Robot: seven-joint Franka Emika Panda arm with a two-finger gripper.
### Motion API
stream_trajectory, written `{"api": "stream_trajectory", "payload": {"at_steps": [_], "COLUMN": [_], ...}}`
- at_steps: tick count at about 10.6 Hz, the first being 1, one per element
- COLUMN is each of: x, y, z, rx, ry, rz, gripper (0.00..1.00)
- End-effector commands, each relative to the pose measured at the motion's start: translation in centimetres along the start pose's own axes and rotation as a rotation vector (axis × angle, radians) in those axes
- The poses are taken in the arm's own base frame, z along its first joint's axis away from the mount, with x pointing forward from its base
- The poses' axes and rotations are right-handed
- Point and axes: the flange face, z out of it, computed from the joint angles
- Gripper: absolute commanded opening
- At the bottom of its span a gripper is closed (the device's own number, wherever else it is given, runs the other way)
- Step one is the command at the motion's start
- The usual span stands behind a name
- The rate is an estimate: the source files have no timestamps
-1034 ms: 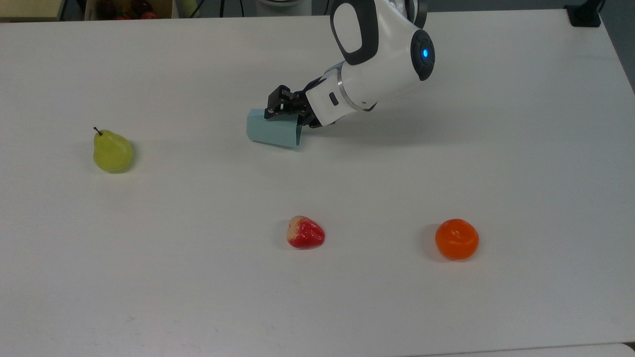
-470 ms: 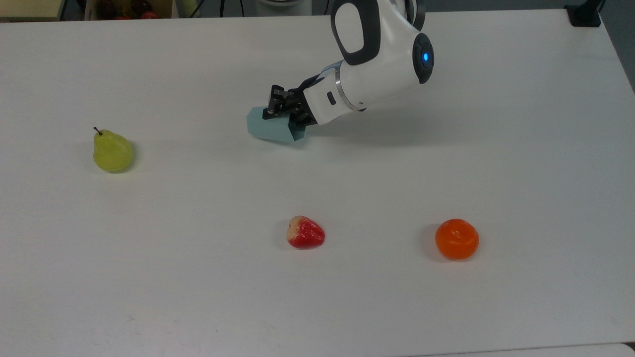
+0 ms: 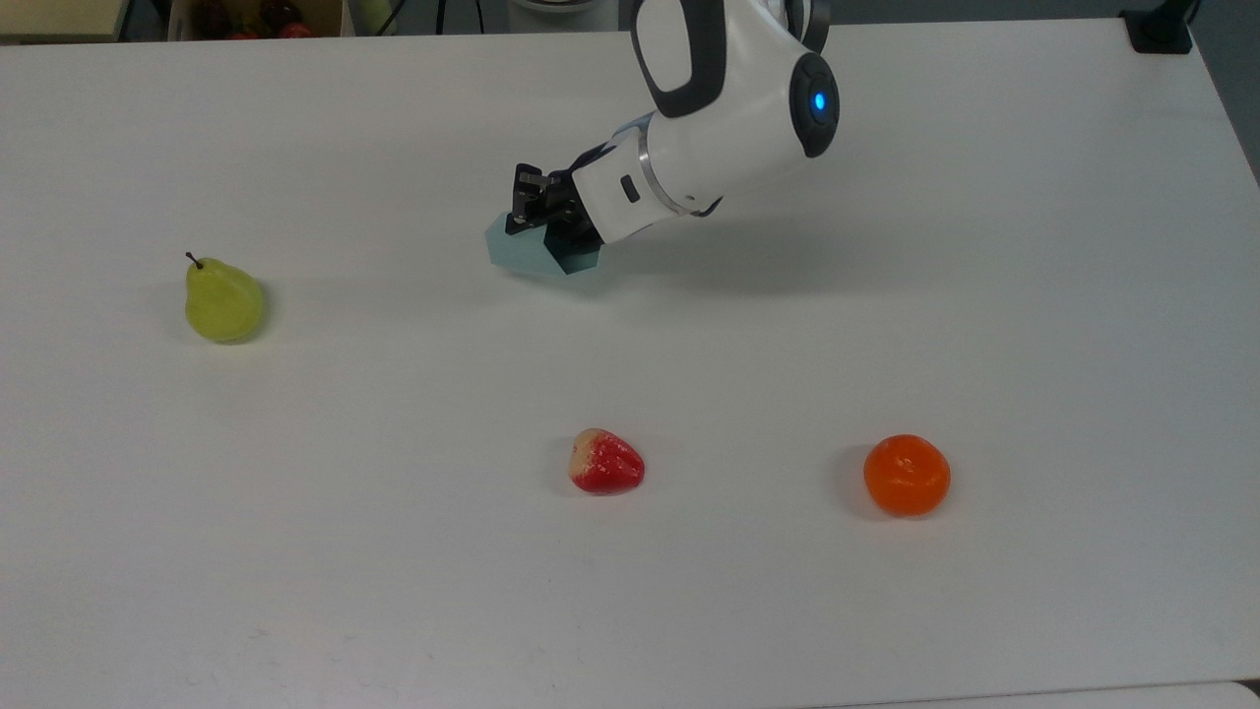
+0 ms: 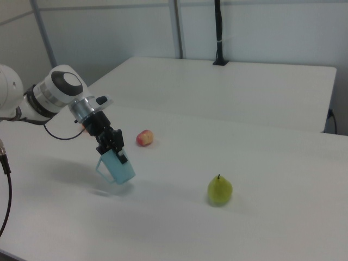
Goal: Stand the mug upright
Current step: 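Lift and rotate the mug so its base faces the table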
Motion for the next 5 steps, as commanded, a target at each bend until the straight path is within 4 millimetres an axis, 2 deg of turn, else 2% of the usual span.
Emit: {"api": "stream_trajectory", "payload": {"at_steps": [1, 2, 3, 5], "x": [-0.6, -0.2, 0.3, 1.1], "y": [3.8, 4.3, 4.0, 2.9], "z": [-3.5, -3.6, -4.2, -3.8], "rx": [0.276, 0.369, 0.456, 0.553], "ry": [0.07, 0.091, 0.142, 0.233], "rz": [-0.12, -0.133, -0.156, -0.192], "gripper": [0.0, 0.0, 0.0, 0.0]}}
